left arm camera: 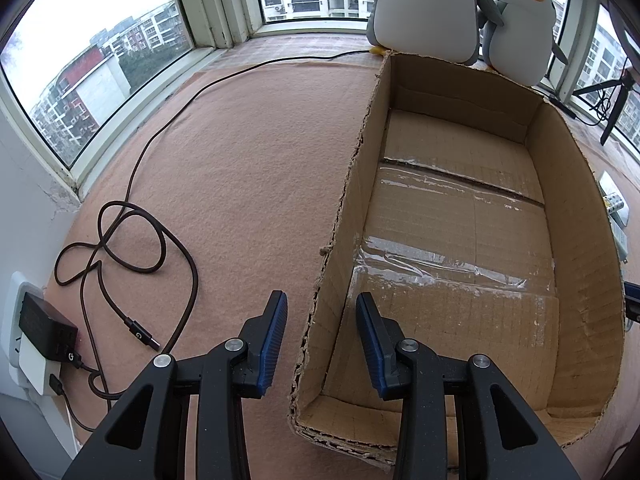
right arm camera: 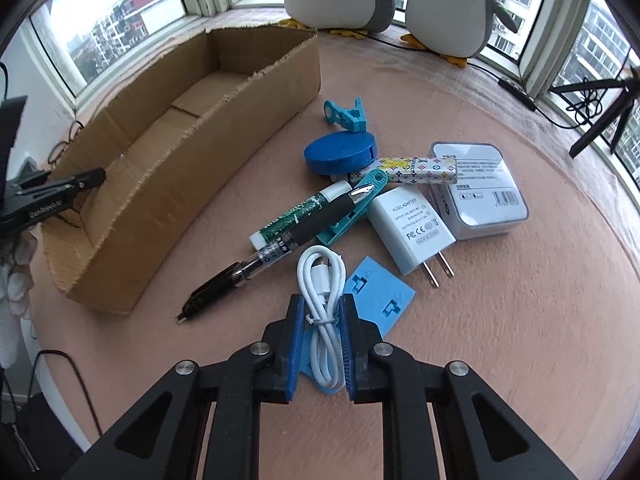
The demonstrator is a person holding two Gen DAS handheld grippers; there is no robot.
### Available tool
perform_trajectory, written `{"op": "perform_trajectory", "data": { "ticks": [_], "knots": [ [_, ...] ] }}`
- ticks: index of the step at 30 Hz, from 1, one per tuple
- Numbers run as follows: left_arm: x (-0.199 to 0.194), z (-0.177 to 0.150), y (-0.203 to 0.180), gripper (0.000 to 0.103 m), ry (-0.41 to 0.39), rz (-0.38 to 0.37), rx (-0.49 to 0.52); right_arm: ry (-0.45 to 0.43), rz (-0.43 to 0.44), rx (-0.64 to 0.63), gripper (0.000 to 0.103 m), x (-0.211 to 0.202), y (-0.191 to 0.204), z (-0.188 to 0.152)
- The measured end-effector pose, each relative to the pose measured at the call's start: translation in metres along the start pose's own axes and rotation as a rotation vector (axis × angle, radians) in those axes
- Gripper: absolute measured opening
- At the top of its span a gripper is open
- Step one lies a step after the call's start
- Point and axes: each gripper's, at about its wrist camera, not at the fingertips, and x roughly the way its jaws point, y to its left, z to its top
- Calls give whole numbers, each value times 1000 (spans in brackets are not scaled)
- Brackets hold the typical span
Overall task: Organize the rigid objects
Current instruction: 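Close the right gripper on the white USB cable, then carry the white cable into the box and open the right gripper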
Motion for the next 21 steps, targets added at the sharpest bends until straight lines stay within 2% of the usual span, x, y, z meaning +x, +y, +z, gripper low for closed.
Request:
{"op": "perform_trajectory", "data": {
  "ticks": [8,14,21],
  "knots": [
    [0,0,0,38,-1,0,3,-93,56,52,15,-36,8,5],
    [0,0,-2,36,-2,-1,10,-181,146,23,15,-64,41,29],
    [0,0,-2,36,-2,-2,9,-205,253,-8,15,-59,85,59]
  ]
}}
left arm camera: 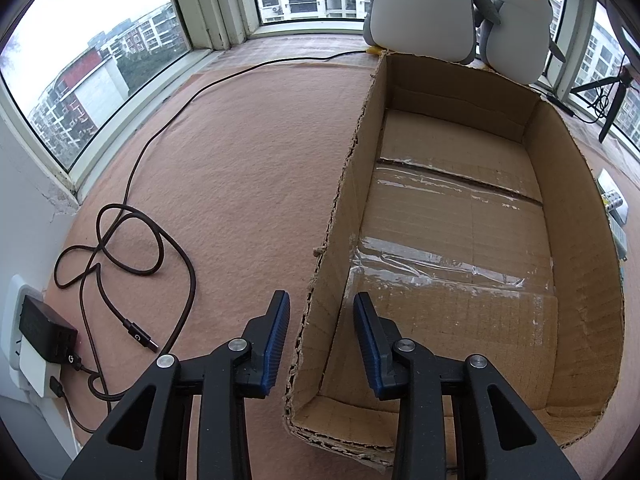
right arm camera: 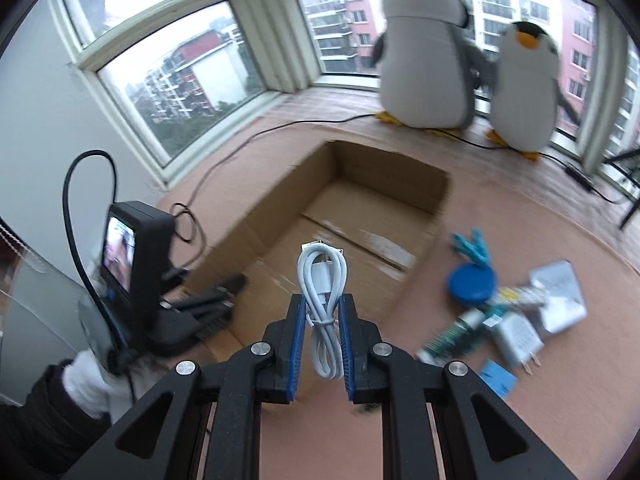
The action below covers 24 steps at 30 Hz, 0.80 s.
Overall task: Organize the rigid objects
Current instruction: 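Carry the white cable into the box and open the right gripper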
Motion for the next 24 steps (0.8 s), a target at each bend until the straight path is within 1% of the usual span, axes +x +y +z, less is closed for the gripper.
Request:
{"op": "perform_trajectory", "data": {
  "ticks": [3,5,10,17,21,23,24],
  "knots": [
    [0,0,0,36,-1,-2,-2,24,34,7,15,19,12,7],
    [0,0,0,36,-1,-2,0,44,46,13,15,31,13,7],
    [0,0,0,36,-3,-3,-3,89,53,0,15,53,24,5],
    [1,-1,0,36,-5,-5,-2,125,50,11,15,68,25,-3],
    [1,-1,0,36,-6,-2,-1,128,53,6,17,65,27,-7],
    [1,-1,0,36,-6,-3,-1,126,56,5,21,64,27,-5],
    [1,-1,0,36,-6,-2,-1,124,48,4,26,64,27,-4]
  ]
}}
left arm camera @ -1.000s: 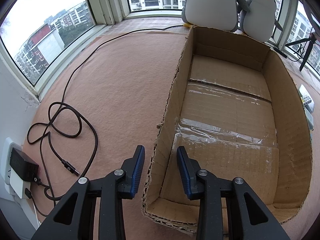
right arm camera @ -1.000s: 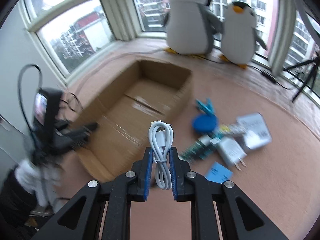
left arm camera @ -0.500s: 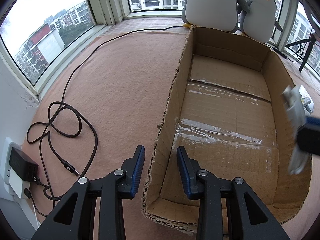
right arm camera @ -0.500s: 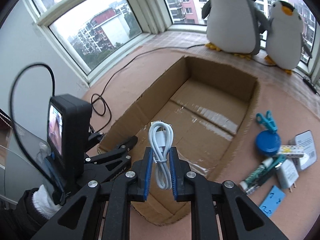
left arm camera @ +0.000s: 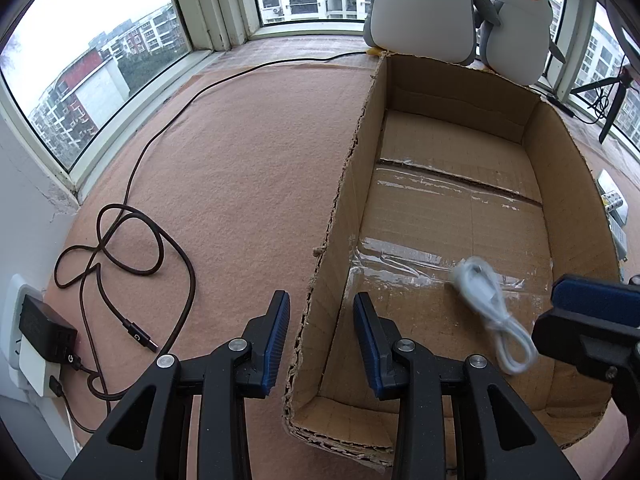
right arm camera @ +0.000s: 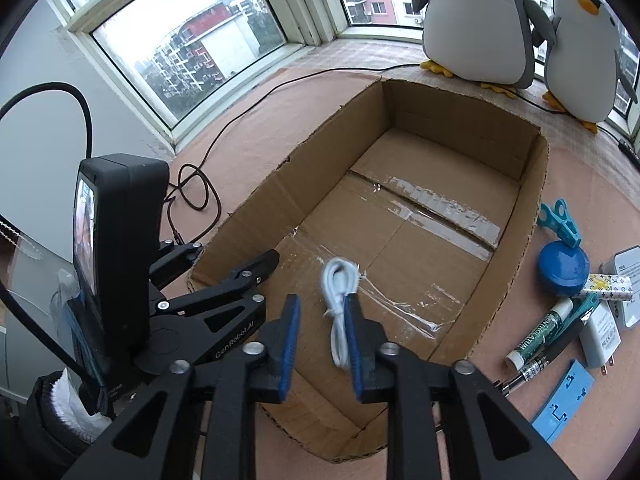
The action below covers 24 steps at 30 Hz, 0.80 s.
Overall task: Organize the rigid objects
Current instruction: 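Carry the white cable into the box and open the right gripper, then return the right tool and grasp the blue phone stand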
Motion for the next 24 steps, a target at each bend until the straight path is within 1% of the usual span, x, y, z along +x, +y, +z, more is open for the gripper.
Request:
{"op": "perform_trajectory", "data": {
  "ticks": [1,4,7,10,13,16,18,21,24],
  "knots": [
    [0,0,0,36,0,1,0,-3,-8,0,31,1,-1,2],
    [0,0,-1,36,0,1,0,-13,-18,10,32,-1,-4,1],
    [0,0,0,36,0,1,0,-28,-22,49,34,-12,-11,-3],
    [0,0,-1,36,-1,1,0,-62,-41,83,41,-28,-21,-9],
    [0,0,-1,36,0,2,1,-105,-62,144,46,-52,-36,-18],
    [0,0,-1,36,-1,2,0,-141,-100,210,52,-72,-55,-32],
    [0,0,-1,36,0,1,-1,-154,-138,269,53,-82,-72,-44],
    [0,0,-1,36,-1,2,-1,-154,-181,331,53,-88,-93,-57],
    [0,0,-1,36,0,0,-1,-127,-260,380,53,-86,-112,-70]
  ]
}}
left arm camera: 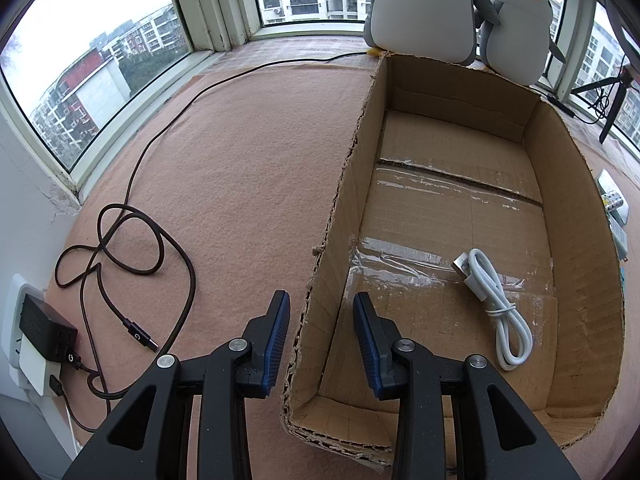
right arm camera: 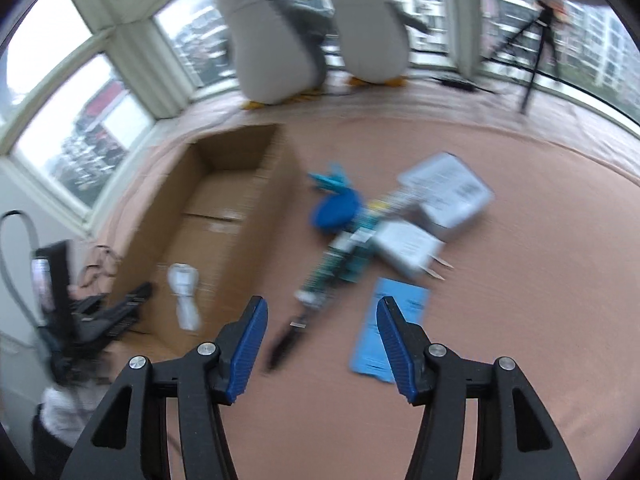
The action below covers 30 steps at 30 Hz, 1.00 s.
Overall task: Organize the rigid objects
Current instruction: 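Return the right tool and grasp the blue phone stand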
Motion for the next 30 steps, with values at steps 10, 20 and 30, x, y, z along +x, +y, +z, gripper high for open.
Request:
{"op": "perform_trajectory", "data": {
  "ticks": [10,20,30],
  "knots": [
    [0,0,1,36,0,-4,-4,107,-87,93,53,32,-35,-9],
    [0,1,1,36,-1,-7,-7,155,-175,60,53,56,-29,-4],
    [0,0,3,36,-2,-11,-10,179,-238,-33,52,64,-24,-2]
  ]
}}
